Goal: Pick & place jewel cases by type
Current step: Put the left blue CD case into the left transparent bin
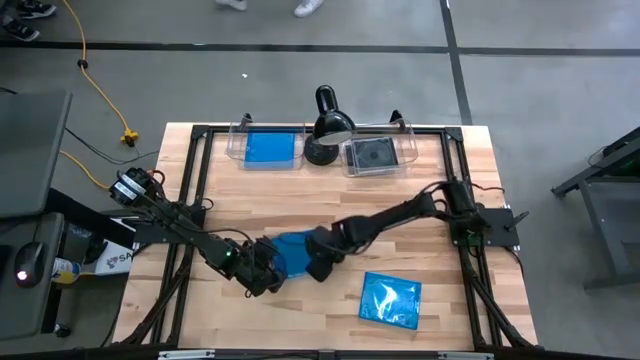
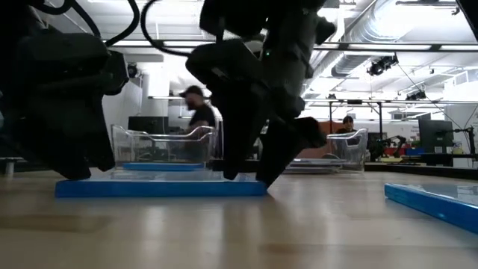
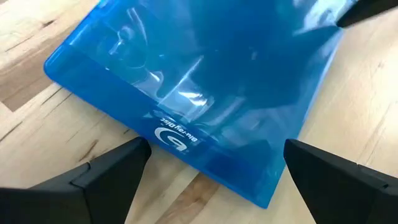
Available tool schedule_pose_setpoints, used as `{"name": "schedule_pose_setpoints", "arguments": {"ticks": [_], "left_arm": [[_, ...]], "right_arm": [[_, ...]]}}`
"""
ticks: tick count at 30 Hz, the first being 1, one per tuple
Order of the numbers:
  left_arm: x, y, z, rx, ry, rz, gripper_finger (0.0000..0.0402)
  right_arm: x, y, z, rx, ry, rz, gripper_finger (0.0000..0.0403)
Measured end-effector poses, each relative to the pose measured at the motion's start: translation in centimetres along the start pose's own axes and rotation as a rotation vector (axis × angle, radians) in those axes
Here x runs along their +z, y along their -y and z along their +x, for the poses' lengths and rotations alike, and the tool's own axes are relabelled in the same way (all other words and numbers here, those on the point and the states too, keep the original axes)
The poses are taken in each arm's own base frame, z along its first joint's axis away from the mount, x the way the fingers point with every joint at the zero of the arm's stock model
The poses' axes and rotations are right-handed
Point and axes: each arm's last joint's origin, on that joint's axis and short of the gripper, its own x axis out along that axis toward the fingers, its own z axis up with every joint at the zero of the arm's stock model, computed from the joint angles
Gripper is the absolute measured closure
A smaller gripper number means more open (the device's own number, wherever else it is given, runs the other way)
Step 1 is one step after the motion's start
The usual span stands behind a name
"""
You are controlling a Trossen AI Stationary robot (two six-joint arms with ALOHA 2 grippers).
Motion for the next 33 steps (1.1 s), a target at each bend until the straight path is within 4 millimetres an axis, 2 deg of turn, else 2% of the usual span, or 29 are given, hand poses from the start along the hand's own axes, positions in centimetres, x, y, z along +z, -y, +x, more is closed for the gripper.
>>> {"name": "schedule_pose_setpoints", "arguments": {"ticks": [9, 19, 33], "left_arm": [[0.0, 0.1, 0.0, -0.02, -0.011, 0.057, 0.0023], [0.0, 0.4, 0.0, -0.057, -0.007, 0.099, 0.0023], [0.2, 0.7, -0.6, -0.099, -0.022, 0.111, 0.0023]], "right_arm": [[-2.2, -2.3, 0.5, 0.028, 0.119, 0.162, 0.0175], [-4.2, -4.3, 0.9, 0.082, 0.237, 0.241, 0.0175], [-4.6, -5.6, 0.9, 0.188, 0.323, 0.286, 0.0176]]}}
